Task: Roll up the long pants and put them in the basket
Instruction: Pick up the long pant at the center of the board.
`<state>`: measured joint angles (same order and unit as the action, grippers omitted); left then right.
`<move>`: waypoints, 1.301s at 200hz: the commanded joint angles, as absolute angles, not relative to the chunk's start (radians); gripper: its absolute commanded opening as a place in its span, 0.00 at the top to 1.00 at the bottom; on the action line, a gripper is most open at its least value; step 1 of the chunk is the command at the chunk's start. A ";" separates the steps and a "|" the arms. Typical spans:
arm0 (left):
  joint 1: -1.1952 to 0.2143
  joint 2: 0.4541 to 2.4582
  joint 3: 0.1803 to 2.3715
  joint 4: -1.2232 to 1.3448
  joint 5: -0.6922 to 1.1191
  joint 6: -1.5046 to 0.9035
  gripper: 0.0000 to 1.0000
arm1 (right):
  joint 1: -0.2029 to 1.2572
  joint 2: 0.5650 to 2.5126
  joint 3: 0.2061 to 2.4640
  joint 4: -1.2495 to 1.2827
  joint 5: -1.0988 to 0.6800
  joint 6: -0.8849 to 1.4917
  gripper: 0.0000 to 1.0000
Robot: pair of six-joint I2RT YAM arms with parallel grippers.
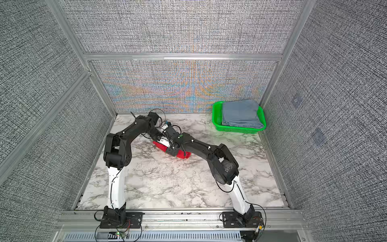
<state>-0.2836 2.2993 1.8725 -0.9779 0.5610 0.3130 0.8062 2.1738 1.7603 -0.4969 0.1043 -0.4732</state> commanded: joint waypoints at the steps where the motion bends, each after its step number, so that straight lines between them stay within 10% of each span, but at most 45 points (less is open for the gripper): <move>1: -0.283 2.342 1.864 -0.994 0.345 0.305 0.98 | 0.802 2.191 1.752 -0.560 0.093 -0.484 0.24; 260: -0.283 2.404 1.942 -1.080 0.340 0.314 0.98 | 0.692 2.163 1.614 -0.555 0.026 -0.537 0.16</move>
